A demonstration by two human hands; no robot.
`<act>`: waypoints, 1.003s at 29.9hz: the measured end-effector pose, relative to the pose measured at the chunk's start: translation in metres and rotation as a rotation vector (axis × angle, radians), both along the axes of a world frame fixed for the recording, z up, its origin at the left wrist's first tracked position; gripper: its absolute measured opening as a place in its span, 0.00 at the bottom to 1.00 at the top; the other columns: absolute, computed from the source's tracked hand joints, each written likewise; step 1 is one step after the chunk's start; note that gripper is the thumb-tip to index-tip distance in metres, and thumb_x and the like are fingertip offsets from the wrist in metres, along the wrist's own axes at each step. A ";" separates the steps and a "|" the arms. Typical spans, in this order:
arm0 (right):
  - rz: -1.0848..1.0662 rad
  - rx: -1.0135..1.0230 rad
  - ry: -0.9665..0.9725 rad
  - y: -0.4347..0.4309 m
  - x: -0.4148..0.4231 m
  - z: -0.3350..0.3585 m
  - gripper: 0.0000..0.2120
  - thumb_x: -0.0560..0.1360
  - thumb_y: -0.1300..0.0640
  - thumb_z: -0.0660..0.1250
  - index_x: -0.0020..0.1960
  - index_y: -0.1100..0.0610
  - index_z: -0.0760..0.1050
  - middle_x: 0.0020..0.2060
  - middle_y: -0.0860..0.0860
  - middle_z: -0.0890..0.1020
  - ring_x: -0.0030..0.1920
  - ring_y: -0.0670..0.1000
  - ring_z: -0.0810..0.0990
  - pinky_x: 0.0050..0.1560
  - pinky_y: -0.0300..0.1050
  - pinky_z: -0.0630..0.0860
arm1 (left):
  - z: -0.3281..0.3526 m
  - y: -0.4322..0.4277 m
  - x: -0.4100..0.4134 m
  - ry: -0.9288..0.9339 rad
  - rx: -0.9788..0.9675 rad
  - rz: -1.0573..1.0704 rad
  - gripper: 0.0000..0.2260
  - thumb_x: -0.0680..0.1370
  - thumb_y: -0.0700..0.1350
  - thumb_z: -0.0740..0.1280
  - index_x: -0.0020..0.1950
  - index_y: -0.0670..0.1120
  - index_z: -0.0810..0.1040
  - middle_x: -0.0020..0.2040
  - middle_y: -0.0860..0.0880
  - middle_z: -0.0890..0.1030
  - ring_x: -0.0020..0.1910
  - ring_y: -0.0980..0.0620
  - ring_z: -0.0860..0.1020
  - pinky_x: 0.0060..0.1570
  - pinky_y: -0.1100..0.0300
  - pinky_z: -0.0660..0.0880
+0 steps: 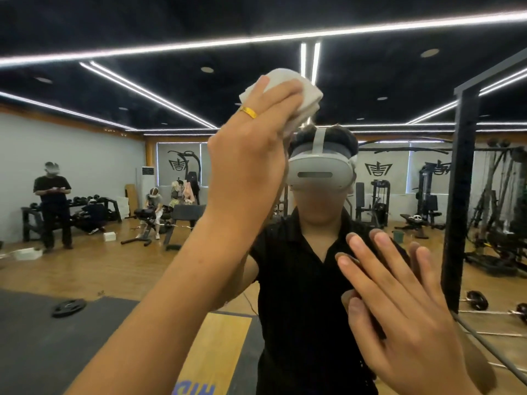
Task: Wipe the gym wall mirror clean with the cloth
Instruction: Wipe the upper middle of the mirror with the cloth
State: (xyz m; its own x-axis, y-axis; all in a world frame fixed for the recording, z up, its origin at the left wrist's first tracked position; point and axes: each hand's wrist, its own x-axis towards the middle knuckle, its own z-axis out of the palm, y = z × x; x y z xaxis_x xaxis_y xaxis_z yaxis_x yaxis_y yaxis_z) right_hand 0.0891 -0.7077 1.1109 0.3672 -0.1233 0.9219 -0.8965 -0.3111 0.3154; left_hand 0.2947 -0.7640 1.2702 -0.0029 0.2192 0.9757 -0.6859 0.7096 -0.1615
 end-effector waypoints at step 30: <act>-0.006 0.003 0.142 -0.044 0.131 0.044 0.19 0.82 0.54 0.60 0.71 0.55 0.78 0.75 0.52 0.74 0.80 0.57 0.64 0.78 0.68 0.60 | -0.011 -0.020 0.094 0.068 -0.002 0.062 0.13 0.82 0.42 0.64 0.63 0.39 0.83 0.62 0.45 0.84 0.63 0.41 0.82 0.62 0.51 0.79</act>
